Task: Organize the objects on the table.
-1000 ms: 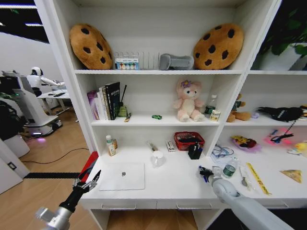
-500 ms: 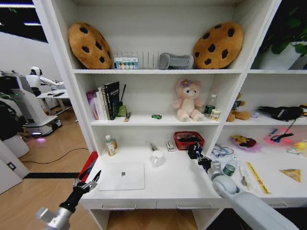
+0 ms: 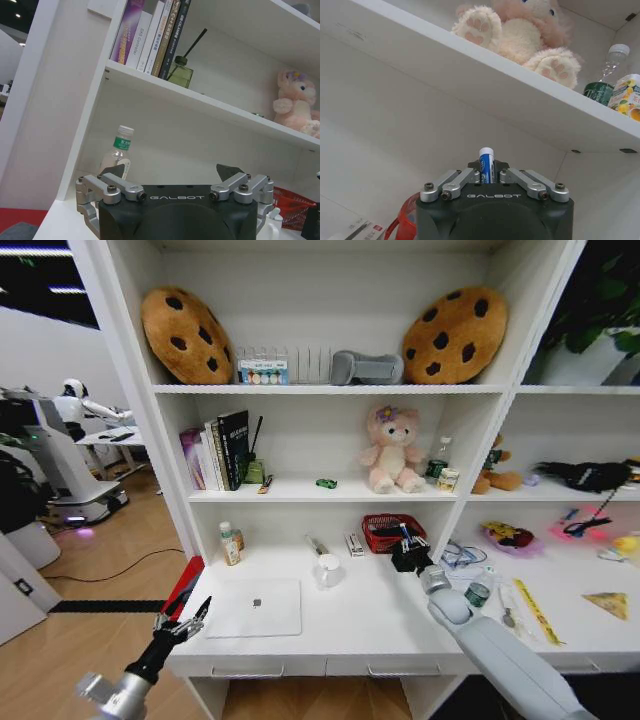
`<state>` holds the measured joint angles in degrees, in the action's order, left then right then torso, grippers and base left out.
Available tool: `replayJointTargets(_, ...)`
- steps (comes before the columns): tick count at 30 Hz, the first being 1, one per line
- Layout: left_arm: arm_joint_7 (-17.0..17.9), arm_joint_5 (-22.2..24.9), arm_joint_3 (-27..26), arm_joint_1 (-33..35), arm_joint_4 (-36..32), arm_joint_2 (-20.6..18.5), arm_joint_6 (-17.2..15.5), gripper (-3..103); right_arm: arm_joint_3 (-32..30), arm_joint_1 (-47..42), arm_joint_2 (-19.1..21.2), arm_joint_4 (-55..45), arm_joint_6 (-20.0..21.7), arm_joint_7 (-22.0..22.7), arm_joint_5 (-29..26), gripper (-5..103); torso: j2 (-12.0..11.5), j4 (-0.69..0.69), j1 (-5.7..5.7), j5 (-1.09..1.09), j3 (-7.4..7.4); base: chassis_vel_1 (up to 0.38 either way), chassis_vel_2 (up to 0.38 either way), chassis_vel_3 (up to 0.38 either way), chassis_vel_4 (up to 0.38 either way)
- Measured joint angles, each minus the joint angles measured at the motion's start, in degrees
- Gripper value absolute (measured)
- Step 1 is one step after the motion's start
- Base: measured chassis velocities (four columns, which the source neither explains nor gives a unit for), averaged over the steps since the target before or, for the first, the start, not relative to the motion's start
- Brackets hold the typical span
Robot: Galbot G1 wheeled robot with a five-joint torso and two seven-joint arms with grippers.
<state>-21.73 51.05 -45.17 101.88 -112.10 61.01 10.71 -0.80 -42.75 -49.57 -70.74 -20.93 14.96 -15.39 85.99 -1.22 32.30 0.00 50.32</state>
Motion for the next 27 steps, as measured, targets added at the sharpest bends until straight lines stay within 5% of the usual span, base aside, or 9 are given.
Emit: replayJointTargets(27,0.58,0.54,-0.12,-0.68,0.78,-0.99,0.12,100,7.29,11.72,-4.56,18.61,-5.03,-2.31,-1.68,13,0.00,0.01,-0.01,0.00,0.00,0.000,0.000,0.000,0.000)
